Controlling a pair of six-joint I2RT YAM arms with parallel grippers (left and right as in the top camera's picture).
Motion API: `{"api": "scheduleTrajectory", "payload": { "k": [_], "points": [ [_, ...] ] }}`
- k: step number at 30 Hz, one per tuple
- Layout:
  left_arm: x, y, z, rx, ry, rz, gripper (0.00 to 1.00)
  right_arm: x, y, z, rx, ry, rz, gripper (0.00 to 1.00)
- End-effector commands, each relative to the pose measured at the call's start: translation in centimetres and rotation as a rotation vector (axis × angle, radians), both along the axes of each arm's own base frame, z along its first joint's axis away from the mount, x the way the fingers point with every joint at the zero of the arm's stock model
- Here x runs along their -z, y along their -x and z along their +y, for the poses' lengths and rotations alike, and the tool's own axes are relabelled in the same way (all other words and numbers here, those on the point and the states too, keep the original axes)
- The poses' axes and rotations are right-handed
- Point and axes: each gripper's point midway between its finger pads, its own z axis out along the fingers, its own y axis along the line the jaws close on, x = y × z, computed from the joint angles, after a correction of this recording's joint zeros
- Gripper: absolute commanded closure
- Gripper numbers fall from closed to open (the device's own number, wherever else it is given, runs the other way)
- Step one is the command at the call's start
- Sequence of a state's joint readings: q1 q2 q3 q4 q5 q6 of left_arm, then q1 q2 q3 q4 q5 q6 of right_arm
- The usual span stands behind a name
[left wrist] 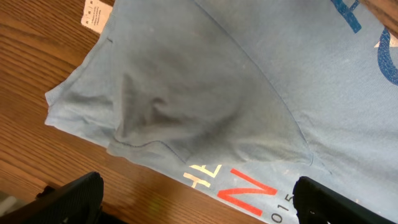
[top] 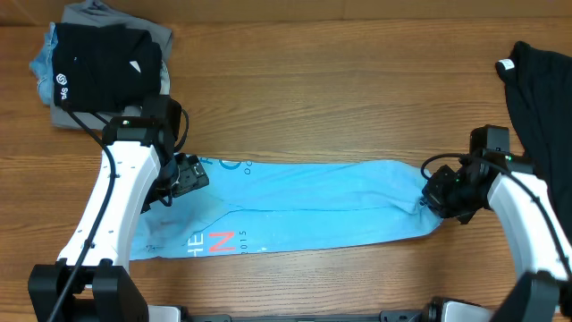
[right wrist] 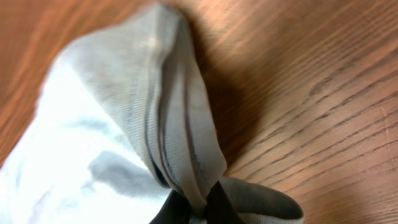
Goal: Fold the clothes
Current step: 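Fold the strip's right end leftward toward the left gripper with the right gripper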
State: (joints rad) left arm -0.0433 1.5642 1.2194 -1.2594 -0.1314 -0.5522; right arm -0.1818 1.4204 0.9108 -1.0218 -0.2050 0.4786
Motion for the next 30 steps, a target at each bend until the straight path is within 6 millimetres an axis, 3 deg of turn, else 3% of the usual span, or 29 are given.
{"api": "scheduleTrajectory", "payload": {
  "k": [1,5,19,30],
  "points": [
    [-0.4,-0.3,0.1,-0.028,0.002,-0.024,0.00,-3.0,-1.2,1.4,-0.046,0.032,-0.120,0.96],
    [-0.4,-0.3,0.0,-0.028,0.003,-0.027,0.00,-3.9,-1.0,4.3,-0.153,0.026,-0.158,0.96],
    [-0.3,-0.4,-0.3,-0.029,0.025,-0.026,0.00,-3.4,0.0,16.3,-0.386,-0.060,-0.197,0.96],
    [-0.3,-0.4,-0.3,-0.029,0.025,-0.026,0.00,-3.8,0.8,22.0,-0.516,-0.120,-0.272,0.96]
  ]
}}
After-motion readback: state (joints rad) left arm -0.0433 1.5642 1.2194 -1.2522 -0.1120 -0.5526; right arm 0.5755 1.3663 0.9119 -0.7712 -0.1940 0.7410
